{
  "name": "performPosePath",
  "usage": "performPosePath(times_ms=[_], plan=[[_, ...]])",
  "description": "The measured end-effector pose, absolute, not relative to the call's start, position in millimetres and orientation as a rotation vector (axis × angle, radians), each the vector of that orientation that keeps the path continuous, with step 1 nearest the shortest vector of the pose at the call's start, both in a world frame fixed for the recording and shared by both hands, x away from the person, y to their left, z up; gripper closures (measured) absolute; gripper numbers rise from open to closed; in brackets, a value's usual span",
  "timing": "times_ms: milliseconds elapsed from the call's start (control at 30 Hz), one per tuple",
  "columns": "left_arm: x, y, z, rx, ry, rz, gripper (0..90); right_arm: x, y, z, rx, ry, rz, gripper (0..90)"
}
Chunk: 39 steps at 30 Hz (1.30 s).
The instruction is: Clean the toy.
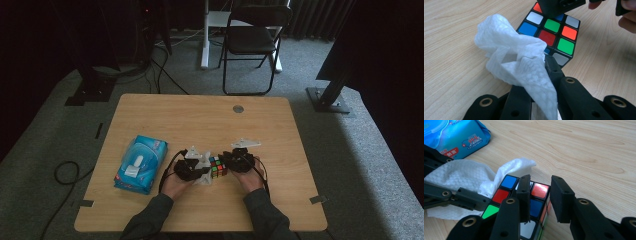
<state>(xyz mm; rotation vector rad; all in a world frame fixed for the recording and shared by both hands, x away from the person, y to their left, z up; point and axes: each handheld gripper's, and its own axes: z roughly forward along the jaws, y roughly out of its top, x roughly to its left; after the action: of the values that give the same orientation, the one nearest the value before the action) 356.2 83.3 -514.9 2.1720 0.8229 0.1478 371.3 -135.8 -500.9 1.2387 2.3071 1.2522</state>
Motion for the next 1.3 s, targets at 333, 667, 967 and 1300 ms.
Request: performPosePath(times_ms=[333, 667, 967, 1300], plan=[[359, 82, -521, 2.197, 0.829, 0.142, 84.9, 371, -136, -501, 1.239, 2.307, 1.252, 70.2], [359, 79, -526, 2.234, 0.829, 0.15, 84.9, 371, -136, -501, 1.238, 2.305, 1.251, 70.2], [359, 76, -533, 2.269, 0.82, 0.142, 84.9, 371, -136, -501, 1.239, 2.305, 1.251, 70.4], [360, 75, -532, 2.291, 0.807, 0.156, 85.2, 371, -135, -501, 1.24, 2.303, 1.25, 70.4]])
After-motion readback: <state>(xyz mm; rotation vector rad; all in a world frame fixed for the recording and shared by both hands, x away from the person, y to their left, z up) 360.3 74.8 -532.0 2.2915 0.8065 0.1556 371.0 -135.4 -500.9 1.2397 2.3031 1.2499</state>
